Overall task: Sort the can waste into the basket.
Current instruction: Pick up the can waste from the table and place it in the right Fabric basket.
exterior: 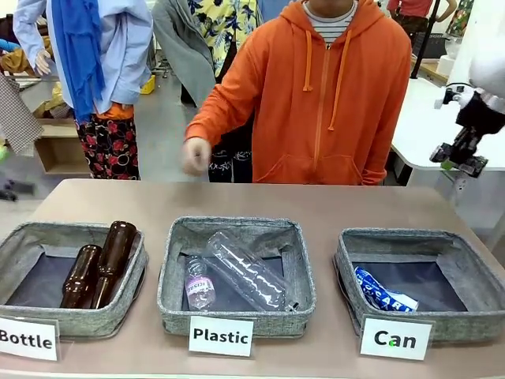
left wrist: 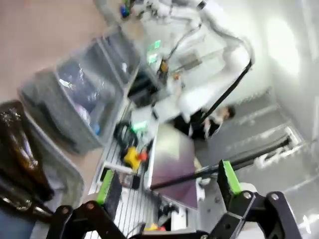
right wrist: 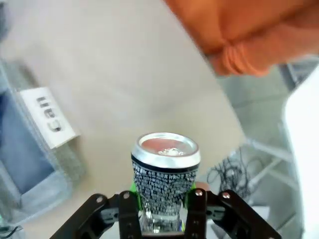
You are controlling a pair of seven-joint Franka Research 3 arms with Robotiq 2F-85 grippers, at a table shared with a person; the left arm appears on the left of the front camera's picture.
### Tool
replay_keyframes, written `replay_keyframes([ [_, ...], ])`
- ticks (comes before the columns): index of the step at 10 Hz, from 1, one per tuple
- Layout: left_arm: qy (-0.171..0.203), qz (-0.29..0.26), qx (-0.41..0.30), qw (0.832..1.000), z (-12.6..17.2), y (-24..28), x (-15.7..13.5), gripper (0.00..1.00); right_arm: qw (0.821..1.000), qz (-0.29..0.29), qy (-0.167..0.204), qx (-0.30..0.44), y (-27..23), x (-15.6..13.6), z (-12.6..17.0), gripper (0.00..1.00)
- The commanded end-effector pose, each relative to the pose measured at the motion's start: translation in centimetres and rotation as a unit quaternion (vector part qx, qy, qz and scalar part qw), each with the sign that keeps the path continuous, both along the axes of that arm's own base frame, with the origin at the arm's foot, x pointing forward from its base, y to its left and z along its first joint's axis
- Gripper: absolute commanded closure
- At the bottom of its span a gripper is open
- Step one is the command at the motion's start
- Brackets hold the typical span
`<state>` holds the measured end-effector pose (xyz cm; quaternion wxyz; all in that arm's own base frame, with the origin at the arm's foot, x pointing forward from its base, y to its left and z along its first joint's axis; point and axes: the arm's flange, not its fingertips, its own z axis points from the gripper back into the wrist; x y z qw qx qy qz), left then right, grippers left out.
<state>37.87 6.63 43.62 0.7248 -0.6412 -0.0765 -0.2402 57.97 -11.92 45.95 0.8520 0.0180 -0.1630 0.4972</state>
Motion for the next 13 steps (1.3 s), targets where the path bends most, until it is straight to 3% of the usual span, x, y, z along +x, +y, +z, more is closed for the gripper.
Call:
replay_keyframes([
  [1,-0.038,-0.054,0.093,0.993,-0.9,-5.5,-3.1,0.00,0.993,0.110,-0.020,0.038,2.2,-9.5,-2.3,1.00],
  [2,-0.043,-0.068,0.130,0.988,-2.2,-7.3,-3.7,0.00,0.985,0.161,-0.019,0.052,2.9,-12.9,-2.7,1.00],
  [4,-0.071,0.012,0.180,0.981,-4.6,-8.5,-3.3,0.00,0.968,0.241,-0.026,0.070,3.7,-19.1,-4.6,1.00],
  [5,-0.035,-0.070,0.138,0.987,-2.4,-8.3,-3.5,0.00,0.963,0.260,-0.026,0.069,3.9,-20.6,-5.6,1.00],
  [7,-0.035,-0.070,0.138,0.987,-2.4,-8.3,-3.5,0.00,0.948,0.307,-0.039,0.072,3.6,-22.2,-7.1,1.00],
  [9,-0.035,-0.070,0.138,0.987,-2.4,-8.3,-3.5,0.00,0.929,0.344,-0.076,0.111,3.0,-22.2,-7.2,1.00],
  [12,-0.035,-0.070,0.138,0.987,-2.4,-8.3,-3.5,0.00,0.918,0.363,-0.086,0.135,2.8,-22.4,-7.2,1.00],
  [13,-0.035,-0.070,0.138,0.987,-2.4,-8.3,-3.5,0.00,0.907,0.378,-0.107,0.154,2.5,-22.5,-6.9,0.54],
])
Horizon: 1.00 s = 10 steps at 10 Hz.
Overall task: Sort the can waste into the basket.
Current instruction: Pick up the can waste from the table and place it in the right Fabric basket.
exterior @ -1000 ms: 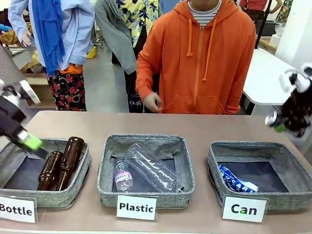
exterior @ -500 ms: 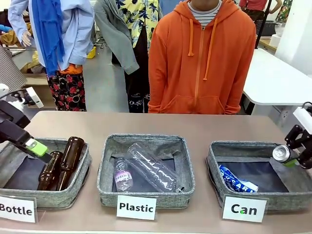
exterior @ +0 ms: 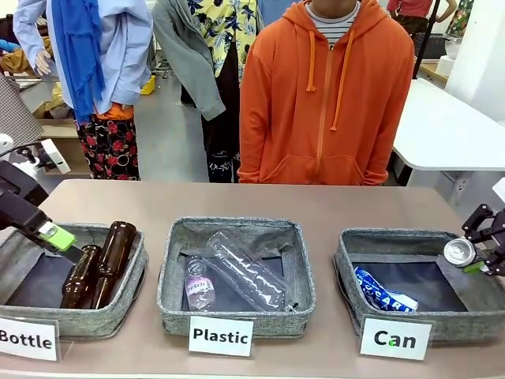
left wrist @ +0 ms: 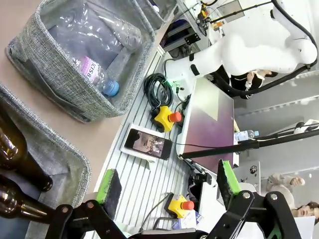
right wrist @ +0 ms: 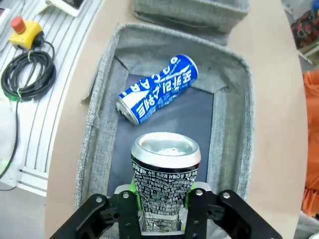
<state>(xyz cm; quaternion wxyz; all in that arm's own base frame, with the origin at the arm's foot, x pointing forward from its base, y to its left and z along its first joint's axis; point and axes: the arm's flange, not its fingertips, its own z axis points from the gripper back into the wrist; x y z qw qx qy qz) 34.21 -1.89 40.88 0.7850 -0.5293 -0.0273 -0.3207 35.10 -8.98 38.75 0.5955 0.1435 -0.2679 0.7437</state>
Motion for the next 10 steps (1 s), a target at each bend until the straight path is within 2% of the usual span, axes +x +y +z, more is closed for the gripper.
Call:
replay_keyframes([
  [1,0.004,-0.003,0.001,1.000,0.3,0.3,0.2,0.00,0.996,0.035,-0.038,0.066,-0.6,0.6,0.6,0.08],
  [2,0.004,-0.003,0.001,1.000,0.3,0.3,0.2,0.00,0.994,0.039,-0.045,0.088,-0.7,0.8,0.9,0.00],
  [5,0.004,-0.003,0.001,1.000,0.3,0.3,0.2,0.00,0.994,0.032,-0.041,0.093,-0.6,1.1,1.2,0.00],
  [8,0.004,-0.003,0.001,1.000,0.3,0.3,0.2,0.00,0.991,0.010,-0.032,0.129,-0.9,1.9,1.5,0.00],
  [9,0.004,-0.003,0.001,1.000,0.3,0.3,0.2,0.00,0.987,-0.005,-0.004,0.163,-1.1,2.4,1.8,0.00],
  [10,0.004,-0.003,0.001,1.000,0.3,0.3,0.2,0.00,0.972,-0.048,0.052,0.222,-1.1,3.2,2.5,0.00],
])
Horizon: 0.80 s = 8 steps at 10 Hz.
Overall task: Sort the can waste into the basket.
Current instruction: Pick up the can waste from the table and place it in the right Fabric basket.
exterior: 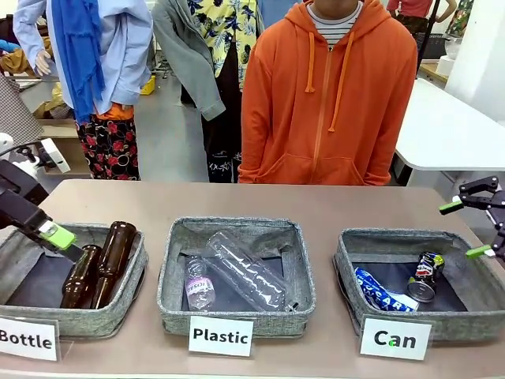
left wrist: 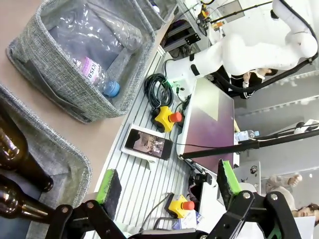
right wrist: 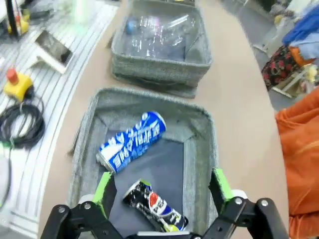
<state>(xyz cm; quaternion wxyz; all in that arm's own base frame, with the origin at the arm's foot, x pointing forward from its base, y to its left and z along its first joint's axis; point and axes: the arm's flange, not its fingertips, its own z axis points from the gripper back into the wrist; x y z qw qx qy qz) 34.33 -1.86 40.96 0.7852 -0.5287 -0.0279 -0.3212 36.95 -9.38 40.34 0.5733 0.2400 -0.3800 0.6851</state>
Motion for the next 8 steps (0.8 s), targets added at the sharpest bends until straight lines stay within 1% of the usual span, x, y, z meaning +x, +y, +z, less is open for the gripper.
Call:
replay_keyframes([
  [1,0.005,-0.003,0.000,1.000,0.2,0.2,0.1,0.00,0.969,-0.095,0.150,0.170,0.0,2.5,2.1,0.00],
  [2,0.005,-0.003,0.000,1.000,0.2,0.2,0.1,0.00,0.927,-0.154,0.260,0.221,0.9,4.1,2.7,0.00],
  [3,0.005,-0.003,0.000,1.000,0.2,0.2,0.1,0.00,0.899,-0.149,0.322,0.257,1.8,6.7,2.4,0.00],
  [4,0.005,-0.003,0.000,1.000,0.2,0.2,0.1,0.00,0.835,-0.244,0.431,0.242,2.8,9.2,2.3,0.00],
  [5,0.005,-0.003,0.000,1.000,0.2,0.2,0.1,0.00,0.783,-0.294,0.491,0.243,4.1,11.2,1.7,0.00],
  [6,0.005,-0.003,0.000,1.000,0.2,0.2,0.1,0.00,0.725,-0.365,0.543,0.215,5.8,13.5,0.8,0.00],
  [7,0.005,-0.003,0.000,1.000,0.2,0.2,0.1,0.00,0.681,-0.454,0.559,0.134,7.5,14.9,-0.7,0.00],
  [8,0.005,-0.003,0.000,1.000,0.2,0.2,0.1,0.00,0.681,-0.472,0.555,0.072,8.6,14.7,-1.7,0.00],
])
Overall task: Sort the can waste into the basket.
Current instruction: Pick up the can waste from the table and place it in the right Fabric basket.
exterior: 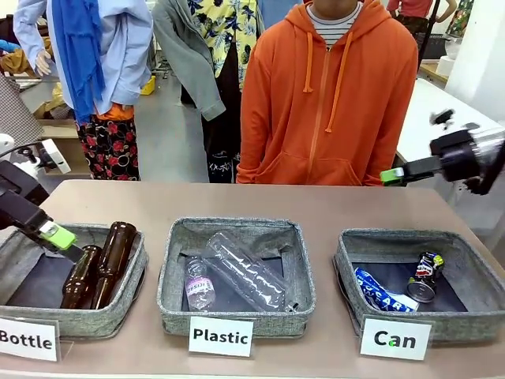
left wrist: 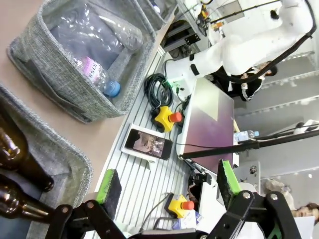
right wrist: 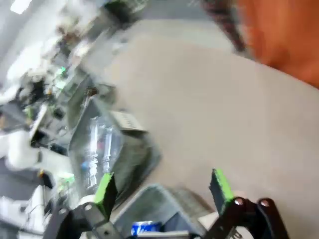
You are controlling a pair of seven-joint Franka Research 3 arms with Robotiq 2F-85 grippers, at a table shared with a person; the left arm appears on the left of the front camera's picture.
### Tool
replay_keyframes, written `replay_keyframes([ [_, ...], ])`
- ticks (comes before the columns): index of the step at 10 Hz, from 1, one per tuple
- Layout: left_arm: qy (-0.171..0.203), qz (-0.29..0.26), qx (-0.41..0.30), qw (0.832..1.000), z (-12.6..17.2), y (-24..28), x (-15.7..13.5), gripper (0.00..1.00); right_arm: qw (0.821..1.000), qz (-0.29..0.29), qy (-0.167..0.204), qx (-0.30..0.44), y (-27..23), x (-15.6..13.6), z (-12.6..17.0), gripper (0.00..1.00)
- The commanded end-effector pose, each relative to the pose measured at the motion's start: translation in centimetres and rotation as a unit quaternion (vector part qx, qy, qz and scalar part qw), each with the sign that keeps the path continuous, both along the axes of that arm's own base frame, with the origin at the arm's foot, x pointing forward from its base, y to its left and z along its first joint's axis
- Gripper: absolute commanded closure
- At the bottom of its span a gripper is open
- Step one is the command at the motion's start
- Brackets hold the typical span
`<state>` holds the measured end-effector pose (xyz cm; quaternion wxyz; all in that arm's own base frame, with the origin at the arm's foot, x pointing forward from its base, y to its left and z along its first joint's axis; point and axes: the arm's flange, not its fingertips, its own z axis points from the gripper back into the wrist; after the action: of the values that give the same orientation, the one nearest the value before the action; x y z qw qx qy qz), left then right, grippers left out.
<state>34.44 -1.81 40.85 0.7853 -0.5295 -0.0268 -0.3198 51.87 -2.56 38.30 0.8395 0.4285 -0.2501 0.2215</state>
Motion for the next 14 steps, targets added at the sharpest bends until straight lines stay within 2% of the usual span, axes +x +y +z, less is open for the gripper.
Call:
replay_keyframes([
  [1,0.003,-0.003,0.001,1.000,0.3,0.2,-0.1,0.00,0.973,-0.087,0.208,-0.051,2.2,-1.3,0.2,0.00],
  [3,0.003,-0.003,0.001,1.000,0.3,0.2,-0.1,0.00,0.980,-0.028,0.181,-0.080,2.5,-3.8,0.0,0.00],
  [4,0.003,-0.003,0.001,1.000,0.3,0.2,-0.1,0.00,0.985,0.053,0.148,-0.065,1.8,-5.0,-0.1,0.00],
  [5,0.003,-0.003,0.001,1.000,0.3,0.2,-0.1,0.00,0.982,-0.065,0.158,-0.081,2.6,-1.9,-1.8,0.00],
  [14,0.003,-0.003,0.001,1.000,0.3,0.2,-0.1,0.00,0.982,-0.065,0.158,-0.081,2.6,-1.9,-1.8,0.00],
])
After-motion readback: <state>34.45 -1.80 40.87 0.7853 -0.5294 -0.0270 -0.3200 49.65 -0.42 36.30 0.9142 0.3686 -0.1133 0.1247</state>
